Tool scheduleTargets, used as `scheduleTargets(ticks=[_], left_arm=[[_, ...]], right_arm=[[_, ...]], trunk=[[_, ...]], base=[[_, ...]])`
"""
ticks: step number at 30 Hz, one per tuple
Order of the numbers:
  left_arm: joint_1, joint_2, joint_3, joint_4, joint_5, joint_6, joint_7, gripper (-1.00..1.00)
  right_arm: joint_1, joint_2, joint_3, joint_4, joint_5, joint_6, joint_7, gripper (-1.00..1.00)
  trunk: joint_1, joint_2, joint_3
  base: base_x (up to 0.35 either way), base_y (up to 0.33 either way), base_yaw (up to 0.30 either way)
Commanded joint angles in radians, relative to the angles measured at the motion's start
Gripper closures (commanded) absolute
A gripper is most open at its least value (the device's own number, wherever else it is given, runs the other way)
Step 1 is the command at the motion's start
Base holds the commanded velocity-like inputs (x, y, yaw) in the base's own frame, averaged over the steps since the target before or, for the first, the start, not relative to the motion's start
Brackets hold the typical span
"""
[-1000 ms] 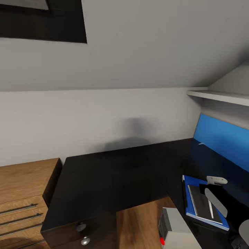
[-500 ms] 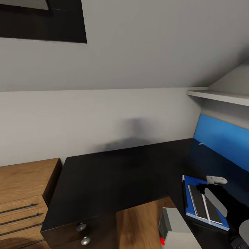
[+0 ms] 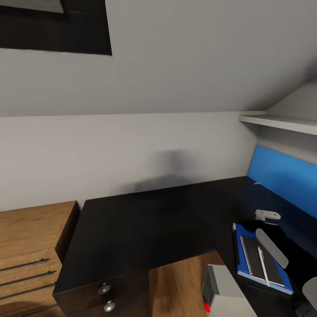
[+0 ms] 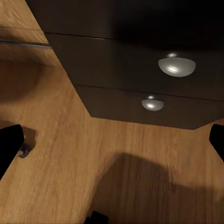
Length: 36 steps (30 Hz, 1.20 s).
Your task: In the bedroom, organize the workspace by keeping the computer under the desk, ensuring the monitor is on the desk, placing the keyboard on the desk next to the monitor, placing the mouse on the desk next to the keyboard, moving the folder from the swivel chair onto the desk next to the mouse, stacking the notebook on top of the folder with the pen on top of the notebook, and positioning the swivel chair next to the desk.
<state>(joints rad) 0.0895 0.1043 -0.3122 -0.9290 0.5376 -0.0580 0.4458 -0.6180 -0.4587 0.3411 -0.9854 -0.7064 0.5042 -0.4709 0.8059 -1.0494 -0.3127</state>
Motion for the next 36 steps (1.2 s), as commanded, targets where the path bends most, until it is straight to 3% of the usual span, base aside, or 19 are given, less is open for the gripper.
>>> scheduleTargets(ticks=[1, 4, 9, 11, 13, 17, 19, 21, 23, 24, 26, 29, 30, 32, 36], left_arm=[[-0.001, 0.001, -0.005, -0.001, 0.011, -0.006, 0.007, -1.00], [-0.001, 0.001, -0.005, 0.002, 0.011, -0.005, 0.008, -1.00], [-0.001, 0.002, -0.002, 0.006, 0.014, -0.006, 0.009, -1.00], [-0.001, 0.002, 0.001, 0.026, 0.015, -0.007, 0.011, -1.00], [-0.001, 0.003, 0.003, 0.035, 0.015, -0.008, 0.012, -1.00], [-0.001, 0.004, 0.006, 0.039, 0.015, -0.008, 0.013, -1.00], [-0.001, 0.005, 0.007, 0.040, 0.015, -0.008, 0.014, -1.00], [-0.001, 0.006, 0.008, 0.040, 0.015, -0.008, 0.014, -1.00], [-0.001, 0.005, 0.008, 0.041, 0.015, -0.008, 0.014, -1.00], [0.000, 0.003, 0.008, 0.048, 0.014, -0.008, 0.013, -1.00], [0.000, 0.003, 0.008, 0.049, 0.013, -0.008, 0.013, -1.00], [0.000, 0.002, 0.008, 0.050, 0.013, -0.008, 0.012, -1.00], [0.000, 0.002, 0.007, 0.050, 0.012, -0.008, 0.011, -1.00], [0.000, 0.002, 0.007, 0.050, 0.012, -0.007, 0.010, -1.00], [-0.001, 0.003, 0.007, 0.049, 0.012, -0.007, 0.009, -1.00]], right_arm=[[-0.001, 0.000, 0.005, -0.009, -0.023, 0.002, -0.011, -1.00], [0.000, 0.024, 0.008, -0.031, -0.066, 0.005, -0.012, -1.00], [0.012, 0.058, 0.037, -0.072, -0.074, 0.006, -0.013, -1.00], [0.038, 0.088, 0.095, -0.133, -0.072, 0.004, -0.036, -1.00], [0.047, 0.113, 0.125, -0.159, -0.072, 0.001, -0.075, -1.00], [0.051, 0.161, 0.144, -0.175, -0.071, 0.000, -0.126, -1.00], [0.053, 0.211, 0.164, -0.181, -0.070, -0.002, -0.169, -1.00], [0.053, 0.234, 0.181, -0.182, -0.068, -0.004, -0.194, -1.00], [0.064, 0.264, 0.236, -0.187, -0.066, -0.011, -0.245, -1.00], [0.173, 0.281, 0.368, -0.299, -0.065, -0.128, -0.329, -1.00], [0.226, 0.281, 0.394, -0.330, -0.065, -0.171, -0.351, -1.00], [0.256, 0.281, 0.435, -0.334, -0.065, -0.205, -0.359, -1.00], [0.263, 0.280, 0.477, -0.298, -0.065, -0.260, -0.360, -1.00], [0.267, 0.280, 0.510, -0.254, -0.064, -0.327, -0.359, -1.00], [0.271, 0.281, 0.540, -0.168, -0.063, -0.440, -0.359, -1.00]], trunk=[[0.000, -0.001, -0.001], [0.000, -0.001, 0.000], [0.000, -0.001, 0.000], [0.000, -0.001, -0.001], [0.000, -0.001, -0.002], [0.000, -0.001, -0.005], [0.000, -0.001, -0.006], [0.000, -0.001, -0.008], [0.000, -0.001, -0.009], [0.000, -0.001, -0.010], [0.000, -0.001, -0.010], [0.000, -0.001, -0.011], [0.000, -0.001, -0.011], [0.000, -0.001, -0.011], [0.000, -0.001, -0.011]], base=[[0.000, 0.000, 0.170], [0.000, 0.000, 0.236], [0.000, 0.000, 0.272], [0.000, 0.000, 0.269], [0.000, 0.000, 0.259], [0.000, 0.000, 0.254], [0.000, 0.000, 0.252], [0.000, 0.000, 0.252], [0.000, 0.000, 0.252], [-0.170, 0.000, 0.147], [-0.236, 0.000, 0.089], [-0.300, 0.000, 0.033], [-0.326, 0.000, 0.010], [-0.329, 0.000, 0.007], [-0.335, 0.000, 0.002]])
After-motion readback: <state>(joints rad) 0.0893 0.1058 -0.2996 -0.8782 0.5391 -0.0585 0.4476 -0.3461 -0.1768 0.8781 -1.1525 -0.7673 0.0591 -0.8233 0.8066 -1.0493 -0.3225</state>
